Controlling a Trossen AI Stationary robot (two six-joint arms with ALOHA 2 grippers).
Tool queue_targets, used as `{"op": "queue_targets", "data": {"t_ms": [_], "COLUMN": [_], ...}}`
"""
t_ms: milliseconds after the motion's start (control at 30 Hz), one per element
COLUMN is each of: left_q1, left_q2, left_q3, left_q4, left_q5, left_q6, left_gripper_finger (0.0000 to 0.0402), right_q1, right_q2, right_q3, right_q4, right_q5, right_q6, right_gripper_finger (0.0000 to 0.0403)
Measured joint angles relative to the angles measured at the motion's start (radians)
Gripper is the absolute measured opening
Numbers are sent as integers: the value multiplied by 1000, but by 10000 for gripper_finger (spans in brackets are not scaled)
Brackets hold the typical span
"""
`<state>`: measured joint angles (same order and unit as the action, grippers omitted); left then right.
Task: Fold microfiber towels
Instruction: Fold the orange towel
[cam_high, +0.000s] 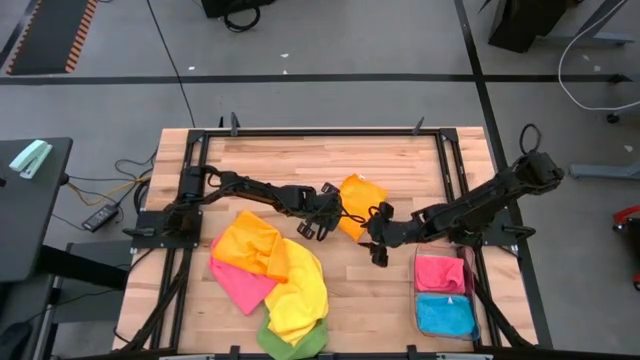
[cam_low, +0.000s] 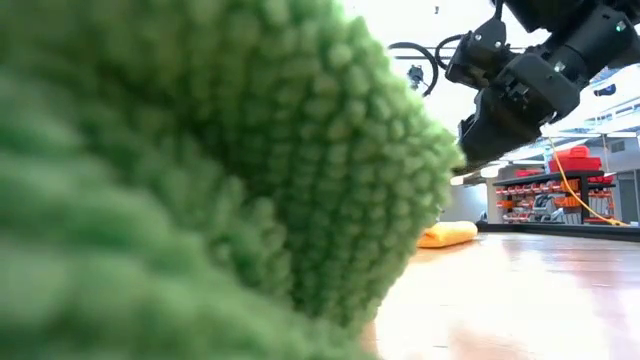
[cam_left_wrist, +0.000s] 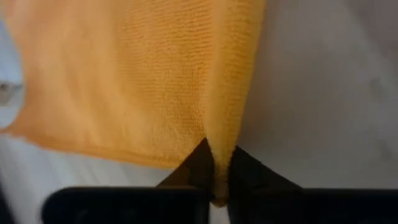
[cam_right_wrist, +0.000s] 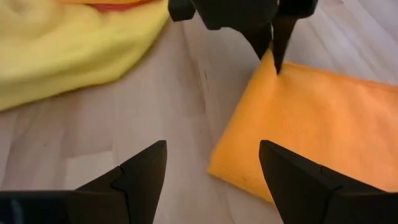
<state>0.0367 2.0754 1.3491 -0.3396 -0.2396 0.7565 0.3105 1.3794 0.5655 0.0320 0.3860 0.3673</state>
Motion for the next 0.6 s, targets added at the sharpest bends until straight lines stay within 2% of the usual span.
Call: {"op": "queue_targets", "data": {"t_ms": [133,267,433,600], "left_q1": [-1,-7,-19,-23], "left_q2": [-1,-9,-23,-39], "left_q3": [0,0,1,0], "left_q4": [-3,-44,-91,-110], "left_q5": [118,169,227,278], "left_q6": [-82,-182,-311,-390], "left_gripper_finger": [14,10,15,12], "right_q1": [16,34,100,125], "right_q2": [101,185,261,336], "right_q3": [0,8,57,132], "right_q4": [64,109,113,106], "right_q5": [20,73,212,248], "right_q6": [8,-6,-120,-227], "right_gripper_finger": [264,264,264,264]}}
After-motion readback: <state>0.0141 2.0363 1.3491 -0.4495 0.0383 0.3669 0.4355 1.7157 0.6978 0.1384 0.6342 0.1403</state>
